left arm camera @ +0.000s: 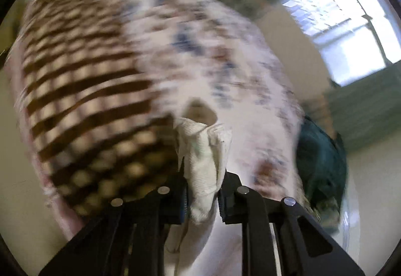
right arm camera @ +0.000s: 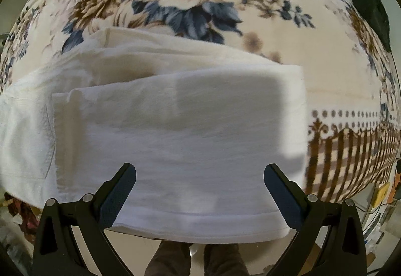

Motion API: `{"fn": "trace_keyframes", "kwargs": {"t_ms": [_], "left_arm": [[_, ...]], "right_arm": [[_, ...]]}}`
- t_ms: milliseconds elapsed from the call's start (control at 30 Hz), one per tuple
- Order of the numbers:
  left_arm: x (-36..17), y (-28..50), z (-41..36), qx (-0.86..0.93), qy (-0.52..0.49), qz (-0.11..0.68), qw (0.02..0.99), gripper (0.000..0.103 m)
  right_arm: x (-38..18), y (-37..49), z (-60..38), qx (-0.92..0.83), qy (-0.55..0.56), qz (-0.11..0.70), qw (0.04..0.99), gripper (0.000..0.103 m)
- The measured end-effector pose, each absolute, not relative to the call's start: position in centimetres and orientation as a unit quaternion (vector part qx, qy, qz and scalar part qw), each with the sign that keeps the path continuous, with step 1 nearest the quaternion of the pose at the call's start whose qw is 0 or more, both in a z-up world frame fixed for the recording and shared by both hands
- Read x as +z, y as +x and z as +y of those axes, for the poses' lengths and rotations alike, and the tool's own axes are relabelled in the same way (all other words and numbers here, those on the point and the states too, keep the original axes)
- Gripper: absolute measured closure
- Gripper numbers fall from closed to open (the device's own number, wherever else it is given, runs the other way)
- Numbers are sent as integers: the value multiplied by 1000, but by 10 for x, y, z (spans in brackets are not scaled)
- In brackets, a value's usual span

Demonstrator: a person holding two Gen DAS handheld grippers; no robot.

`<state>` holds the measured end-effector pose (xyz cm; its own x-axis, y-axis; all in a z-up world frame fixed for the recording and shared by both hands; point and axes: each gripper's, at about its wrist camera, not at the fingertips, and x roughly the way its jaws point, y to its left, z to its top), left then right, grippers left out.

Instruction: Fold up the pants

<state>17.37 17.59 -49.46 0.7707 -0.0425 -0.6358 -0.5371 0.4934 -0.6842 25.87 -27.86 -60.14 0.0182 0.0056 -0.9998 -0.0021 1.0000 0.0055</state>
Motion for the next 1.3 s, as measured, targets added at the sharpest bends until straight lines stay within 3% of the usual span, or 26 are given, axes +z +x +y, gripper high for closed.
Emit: {"fn": "trace_keyframes", "kwargs": {"t_ms": [200, 367, 567, 733, 1067, 1200, 1267, 1300], "left_arm": [[-404, 198, 76, 25, -391, 315, 865, 88], [-386, 206, -30, -70, -343, 360, 865, 88], [-424, 209, -146, -140, -310, 439, 832, 88], [-486, 211, -229, -166, -239, 520, 803, 88], [-522, 222, -269, -136, -181, 589, 776, 87], [-502, 225, -276, -108, -136, 623, 763, 79], [-492, 224, -269, -105, -140, 626, 760, 65], [-485, 224, -264, -102, -141, 624, 762, 50]], "right_arm": [[-580, 253, -334, -3, 42, 688, 724, 0], [-561, 240, -398, -18, 69, 677, 732, 0], [-565, 217, -478, -66, 100, 677, 726, 0], [-582, 199, -540, -105, 129, 685, 710, 0], [-575, 178, -601, -102, 164, 677, 710, 0], [-561, 170, -609, -72, 201, 668, 713, 0], [-557, 176, -606, -42, 235, 659, 713, 0], [-554, 176, -604, -26, 251, 654, 713, 0]]}}
